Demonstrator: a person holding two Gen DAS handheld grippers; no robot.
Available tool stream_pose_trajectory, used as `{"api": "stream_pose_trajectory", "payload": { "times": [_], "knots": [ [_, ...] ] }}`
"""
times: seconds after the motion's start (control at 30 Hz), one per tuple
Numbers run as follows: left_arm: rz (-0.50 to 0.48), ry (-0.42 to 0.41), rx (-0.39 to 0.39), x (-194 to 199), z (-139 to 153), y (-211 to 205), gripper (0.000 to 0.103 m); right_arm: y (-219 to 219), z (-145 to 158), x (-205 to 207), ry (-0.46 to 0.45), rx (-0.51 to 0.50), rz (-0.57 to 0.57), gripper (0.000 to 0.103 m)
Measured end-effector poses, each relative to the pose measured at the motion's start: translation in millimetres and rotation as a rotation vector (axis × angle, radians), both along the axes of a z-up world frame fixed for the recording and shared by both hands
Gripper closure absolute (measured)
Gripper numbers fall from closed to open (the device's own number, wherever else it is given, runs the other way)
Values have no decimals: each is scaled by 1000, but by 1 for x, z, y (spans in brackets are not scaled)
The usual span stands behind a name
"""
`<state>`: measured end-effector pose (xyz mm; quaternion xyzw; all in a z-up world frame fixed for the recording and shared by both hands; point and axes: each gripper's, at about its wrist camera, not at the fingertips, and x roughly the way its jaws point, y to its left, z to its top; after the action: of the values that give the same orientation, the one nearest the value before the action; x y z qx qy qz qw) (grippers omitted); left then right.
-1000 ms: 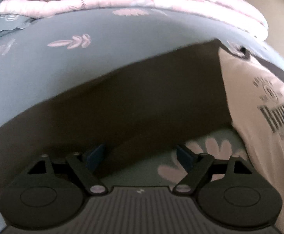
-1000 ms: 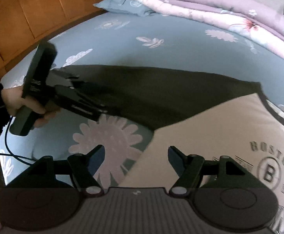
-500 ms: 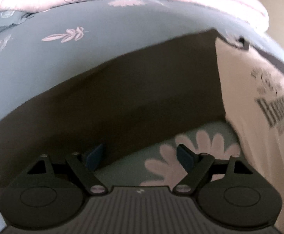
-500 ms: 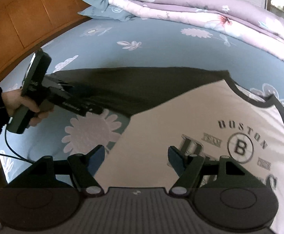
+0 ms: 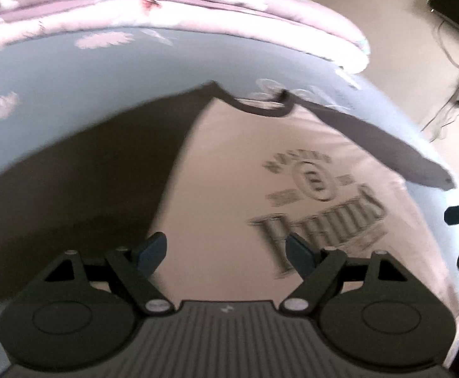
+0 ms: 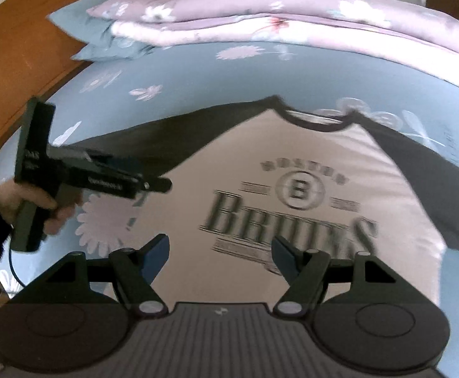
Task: Fold clothes
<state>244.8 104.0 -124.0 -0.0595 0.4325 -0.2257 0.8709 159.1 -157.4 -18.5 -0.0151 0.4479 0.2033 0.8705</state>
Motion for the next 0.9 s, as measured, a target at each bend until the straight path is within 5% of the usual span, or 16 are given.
{"api": "stream_pose_trajectory", "payload": {
  "times": [0.2, 0.4, 0.53, 0.7, 0.9],
  "knots": [
    [26, 104, 84, -8, -28, -23, 21, -60, 14, -18, -19, -6, -115, 27],
    [35, 87, 78, -65, 21, -43, 21, -128, 9, -45, 15, 94, -239, 27],
    [-78, 127, 46, -125, 23, -85, 19, -168, -19, -64, 102, 218, -318, 27],
    [-156, 246, 70, -188, -20, -130, 19, -200, -77, -89, 275, 392, -405, 27],
    [-124, 257, 92, -219, -38, -131, 19, -203, -118, -117, 342, 402, -423, 27]
  ]
}}
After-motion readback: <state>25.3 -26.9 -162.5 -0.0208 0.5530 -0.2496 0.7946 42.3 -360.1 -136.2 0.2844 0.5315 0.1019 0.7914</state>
